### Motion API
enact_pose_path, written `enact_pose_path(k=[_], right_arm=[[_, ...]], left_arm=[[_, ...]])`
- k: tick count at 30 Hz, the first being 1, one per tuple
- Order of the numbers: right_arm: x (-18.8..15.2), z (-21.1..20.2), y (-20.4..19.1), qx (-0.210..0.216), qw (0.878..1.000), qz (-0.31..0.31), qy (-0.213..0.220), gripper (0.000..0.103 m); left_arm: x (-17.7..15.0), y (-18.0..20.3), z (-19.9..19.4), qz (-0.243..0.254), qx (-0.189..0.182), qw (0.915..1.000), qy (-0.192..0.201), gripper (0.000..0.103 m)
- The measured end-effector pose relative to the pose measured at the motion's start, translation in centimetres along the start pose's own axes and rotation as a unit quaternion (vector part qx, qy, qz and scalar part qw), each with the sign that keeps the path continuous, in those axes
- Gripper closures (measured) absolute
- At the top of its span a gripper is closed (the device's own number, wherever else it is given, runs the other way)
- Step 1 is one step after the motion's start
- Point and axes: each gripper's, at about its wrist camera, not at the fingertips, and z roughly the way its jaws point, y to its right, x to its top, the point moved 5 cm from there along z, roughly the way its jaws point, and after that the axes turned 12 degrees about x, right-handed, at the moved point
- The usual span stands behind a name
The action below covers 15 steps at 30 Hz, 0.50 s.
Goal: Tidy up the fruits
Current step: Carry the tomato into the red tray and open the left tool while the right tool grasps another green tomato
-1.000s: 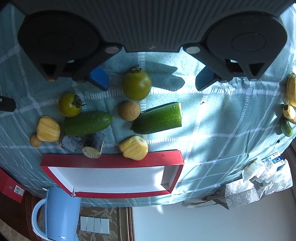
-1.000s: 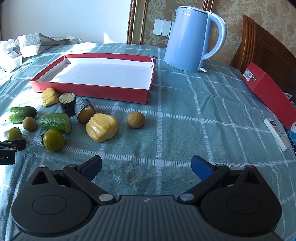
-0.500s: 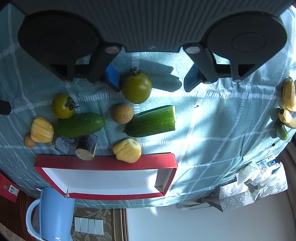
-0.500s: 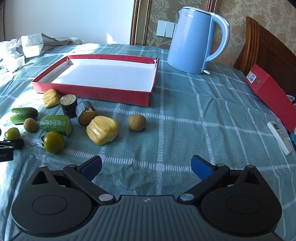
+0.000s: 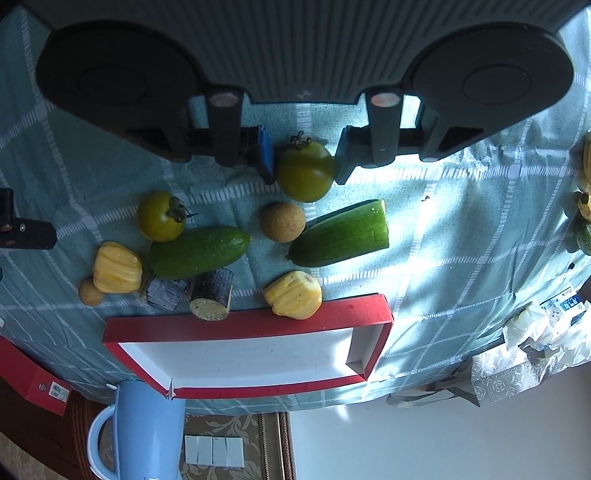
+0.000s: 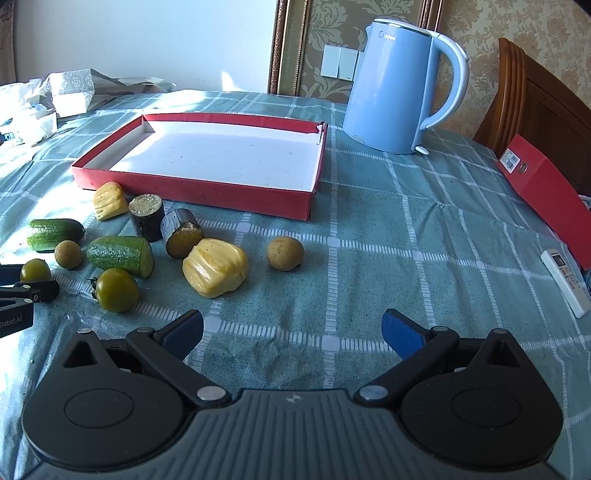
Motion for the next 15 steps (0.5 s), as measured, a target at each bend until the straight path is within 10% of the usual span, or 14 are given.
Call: enact_pose_path(k=[15], right_arm=[[0.7, 0.6, -1.1, 0.032, 0.999, -0.016, 0.005, 0.0]], left_arm=[[0.5, -2.6, -1.1, -0.028, -0.002, 0.9994, 0.02, 0.073]])
